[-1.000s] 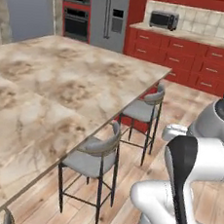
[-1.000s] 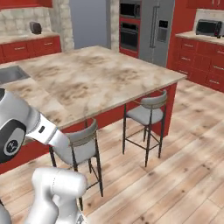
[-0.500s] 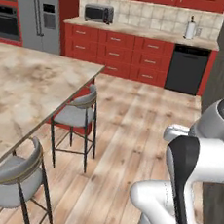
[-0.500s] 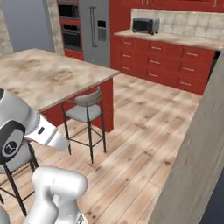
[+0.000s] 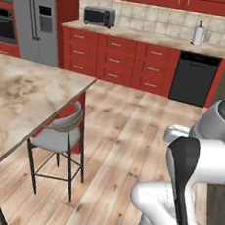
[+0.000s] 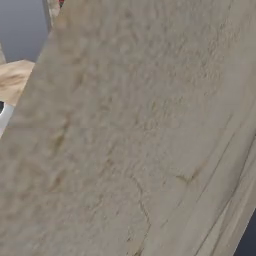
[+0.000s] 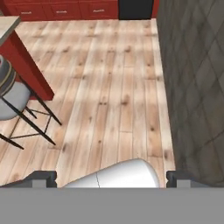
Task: Move the hot dog bun to the plate on the dining table and place the condiment next to that plate. Then navigate to the fridge and take the sausage and place it on the plate as well.
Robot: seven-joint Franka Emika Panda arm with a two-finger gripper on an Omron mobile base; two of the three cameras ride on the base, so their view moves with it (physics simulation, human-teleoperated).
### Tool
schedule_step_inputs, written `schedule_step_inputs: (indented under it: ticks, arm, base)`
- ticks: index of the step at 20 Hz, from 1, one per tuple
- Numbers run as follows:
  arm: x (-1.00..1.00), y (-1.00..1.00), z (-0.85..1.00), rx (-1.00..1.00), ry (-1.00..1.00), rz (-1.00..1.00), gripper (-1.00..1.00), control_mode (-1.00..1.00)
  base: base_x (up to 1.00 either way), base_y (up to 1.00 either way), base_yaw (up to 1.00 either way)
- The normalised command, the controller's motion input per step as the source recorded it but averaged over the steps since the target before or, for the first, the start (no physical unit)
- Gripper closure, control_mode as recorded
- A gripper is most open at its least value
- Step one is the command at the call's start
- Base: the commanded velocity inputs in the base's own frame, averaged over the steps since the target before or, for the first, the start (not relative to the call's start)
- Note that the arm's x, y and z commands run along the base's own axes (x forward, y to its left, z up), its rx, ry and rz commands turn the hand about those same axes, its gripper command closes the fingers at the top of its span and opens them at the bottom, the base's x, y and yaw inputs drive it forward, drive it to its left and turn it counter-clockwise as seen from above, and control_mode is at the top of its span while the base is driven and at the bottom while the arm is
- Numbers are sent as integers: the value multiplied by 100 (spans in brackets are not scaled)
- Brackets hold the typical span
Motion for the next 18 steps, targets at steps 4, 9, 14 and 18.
schedule_step_inputs:
  ticks: [4, 9, 14, 18]
  arm:
    - [0, 0, 0, 0, 0, 0, -100, 100]
    - [0, 0, 0, 0, 0, 0, -100, 100]
    - [0, 0, 0, 0, 0, 0, -100, 100]
    - [0, 0, 0, 0, 0, 0, -100, 100]
  base:
    - [100, -56, 22]
    - [100, -54, 25]
    - [100, -55, 25]
    - [100, -53, 25]
